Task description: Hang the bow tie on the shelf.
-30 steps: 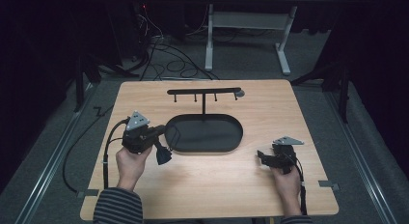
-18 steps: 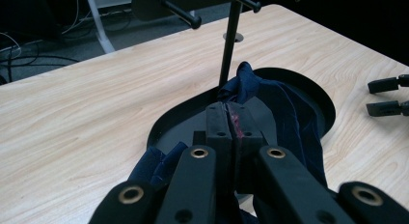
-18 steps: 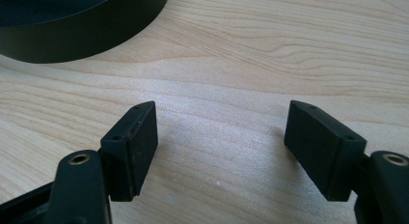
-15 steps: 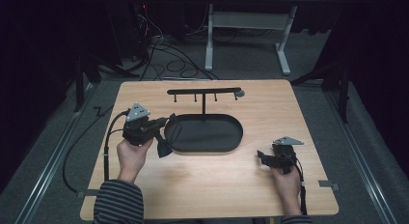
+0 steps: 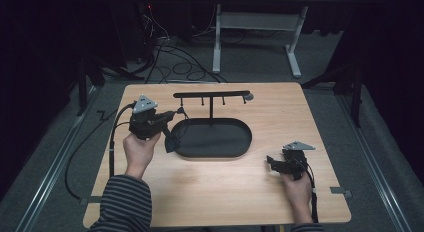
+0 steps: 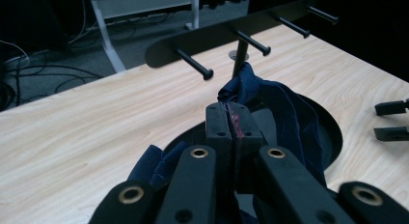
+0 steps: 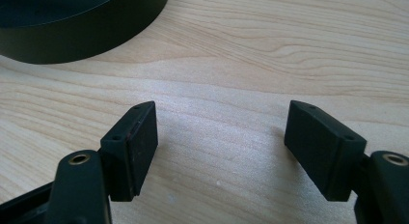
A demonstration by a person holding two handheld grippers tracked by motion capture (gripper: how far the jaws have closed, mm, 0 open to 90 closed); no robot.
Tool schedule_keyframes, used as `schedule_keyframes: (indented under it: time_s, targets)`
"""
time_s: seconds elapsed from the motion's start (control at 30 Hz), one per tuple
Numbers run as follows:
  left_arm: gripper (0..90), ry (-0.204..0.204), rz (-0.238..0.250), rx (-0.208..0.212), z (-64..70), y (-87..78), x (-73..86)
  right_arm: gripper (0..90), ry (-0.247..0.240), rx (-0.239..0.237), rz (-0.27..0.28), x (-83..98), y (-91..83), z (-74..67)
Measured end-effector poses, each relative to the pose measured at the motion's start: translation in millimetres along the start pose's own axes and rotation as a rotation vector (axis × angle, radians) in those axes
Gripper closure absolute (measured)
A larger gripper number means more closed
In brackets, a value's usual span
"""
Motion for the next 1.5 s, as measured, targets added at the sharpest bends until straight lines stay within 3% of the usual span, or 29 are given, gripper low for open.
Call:
schedule_keyframes:
  time_s: [0.23,0.67,1.17,1.5]
  targets:
    - [88.4,0.018,-0.01,-0.027,-1.3,5.9,-12.2,28.7,-0.001,0.0,0.0,0.0,0.1,0.0]
    - [88.4,-0.009,-0.001,-0.057,-10.0,17.5,-27.3,28.7,0.0,0.0,0.0,0.1,0.0,0.0]
    - [88.2,-0.027,-0.012,-0.108,-19.6,32.2,-32.5,28.8,0.0,-0.003,0.001,0.0,-0.1,0.4]
    - [86.0,-0.032,-0.029,-0.095,-19.0,36.0,-31.0,28.8,0.0,-0.003,0.001,0.0,-0.1,0.4]
Point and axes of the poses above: each handheld gripper's, and its own axes: y roughly forward along the jaws, x roughly out of its underside, z roughly to its right, the point moved 8 cm from there along y, roughly forward along the jaws, and after that the axes turned 10 degrees about -z, right-handed, at the moved point
